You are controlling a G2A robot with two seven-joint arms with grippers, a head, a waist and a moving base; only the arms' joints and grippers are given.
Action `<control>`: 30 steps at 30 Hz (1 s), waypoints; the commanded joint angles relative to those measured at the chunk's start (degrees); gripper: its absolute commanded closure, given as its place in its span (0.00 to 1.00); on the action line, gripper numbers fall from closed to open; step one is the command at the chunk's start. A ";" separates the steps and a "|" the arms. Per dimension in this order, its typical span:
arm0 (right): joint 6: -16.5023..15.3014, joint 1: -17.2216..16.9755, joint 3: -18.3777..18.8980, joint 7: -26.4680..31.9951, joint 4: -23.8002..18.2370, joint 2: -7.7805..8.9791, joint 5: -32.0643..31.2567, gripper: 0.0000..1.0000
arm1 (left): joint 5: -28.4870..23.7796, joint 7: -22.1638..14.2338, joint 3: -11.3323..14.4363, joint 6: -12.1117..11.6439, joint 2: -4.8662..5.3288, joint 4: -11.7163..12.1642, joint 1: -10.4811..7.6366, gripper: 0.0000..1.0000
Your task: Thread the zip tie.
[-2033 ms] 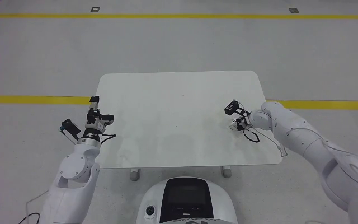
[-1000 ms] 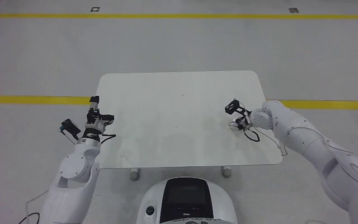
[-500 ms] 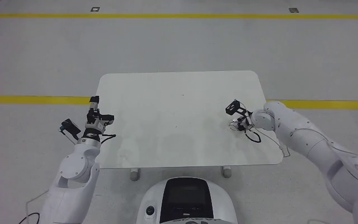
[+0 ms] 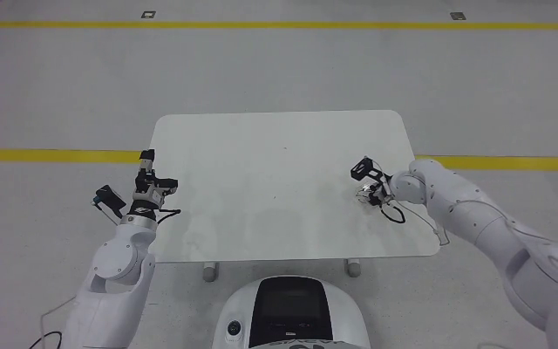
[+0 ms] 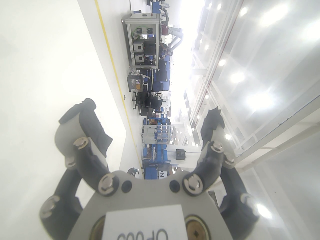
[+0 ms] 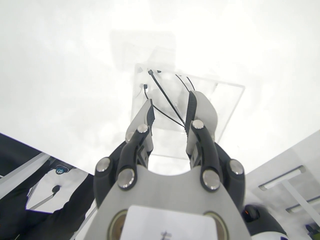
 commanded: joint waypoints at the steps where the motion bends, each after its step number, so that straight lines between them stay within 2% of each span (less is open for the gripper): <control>1: 0.00 0.02 0.00 -0.17 0.14 0.02 0.04 0.73 | 0.00 0.00 0.00 0.00 0.00 0.00 0.00 0.00; 20: 0.00 -0.56 0.00 -0.81 2.70 -1.64 -0.47 0.73 | 0.00 0.00 0.00 0.00 0.00 0.00 0.00 0.00; 27: 0.00 -0.52 0.00 -0.47 3.47 -2.23 0.02 0.77 | 0.00 0.00 0.00 0.00 0.00 0.00 0.00 0.00; 30: 0.00 -0.45 0.00 -0.31 3.71 -2.39 0.23 0.84 | 0.00 0.00 0.00 0.00 0.00 0.00 0.00 0.00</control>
